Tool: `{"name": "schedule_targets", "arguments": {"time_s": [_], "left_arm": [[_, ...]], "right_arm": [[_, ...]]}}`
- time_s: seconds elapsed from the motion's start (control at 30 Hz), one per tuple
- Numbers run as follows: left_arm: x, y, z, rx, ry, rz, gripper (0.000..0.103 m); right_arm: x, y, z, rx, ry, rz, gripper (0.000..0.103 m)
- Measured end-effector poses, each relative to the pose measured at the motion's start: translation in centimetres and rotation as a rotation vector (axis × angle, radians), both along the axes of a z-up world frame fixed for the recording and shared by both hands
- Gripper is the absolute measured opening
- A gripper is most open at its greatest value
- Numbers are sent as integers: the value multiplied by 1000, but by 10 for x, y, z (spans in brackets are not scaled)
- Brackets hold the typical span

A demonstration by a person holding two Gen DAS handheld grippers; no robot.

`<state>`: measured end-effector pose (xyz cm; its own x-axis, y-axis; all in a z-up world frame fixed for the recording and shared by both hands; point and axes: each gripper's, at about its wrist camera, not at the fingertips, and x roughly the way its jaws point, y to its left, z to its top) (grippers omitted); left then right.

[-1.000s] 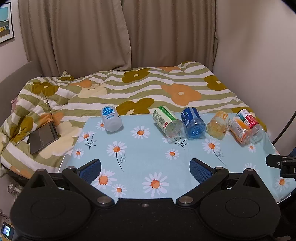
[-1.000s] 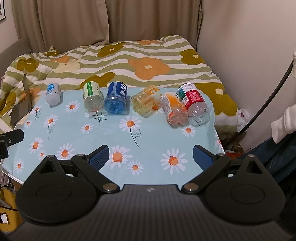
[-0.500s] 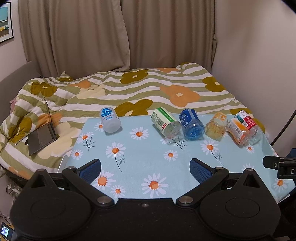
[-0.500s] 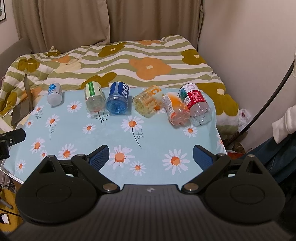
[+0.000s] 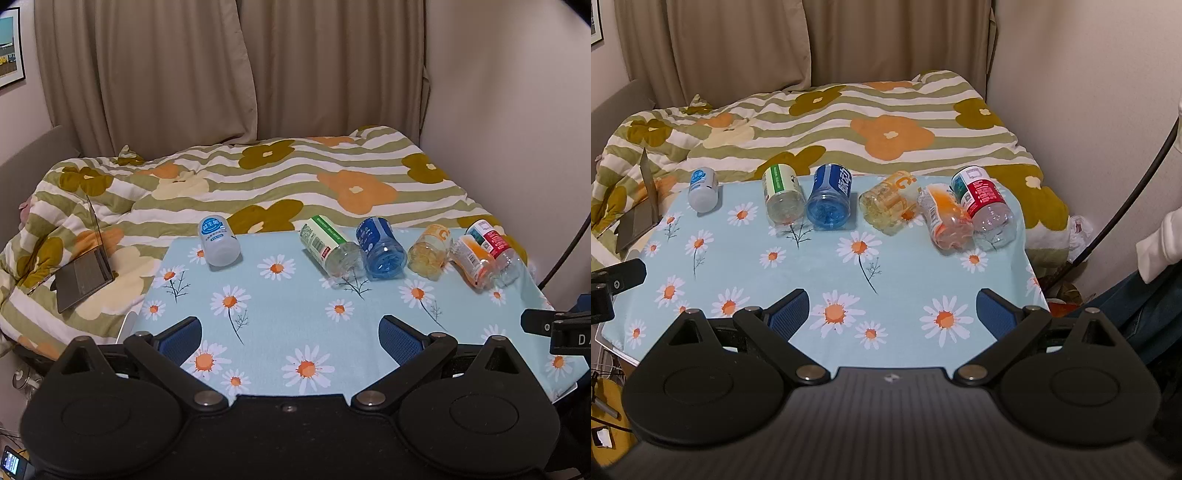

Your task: Flip cup upright

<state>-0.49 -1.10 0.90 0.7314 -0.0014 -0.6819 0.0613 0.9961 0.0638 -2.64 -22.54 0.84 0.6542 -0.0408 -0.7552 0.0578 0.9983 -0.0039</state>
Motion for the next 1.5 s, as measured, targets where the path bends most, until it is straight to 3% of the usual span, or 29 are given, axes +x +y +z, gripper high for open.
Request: {"name": "schedule_targets", "arguments": {"time_s": [1.17, 1.5], "left_arm": [[-4, 7, 6, -2, -7, -7, 103], [8, 23, 19, 29, 11, -67, 103]], "right_arm": [[-4, 7, 2, 8, -7, -3, 103], [9, 17, 21, 34, -6, -74, 103]]}}
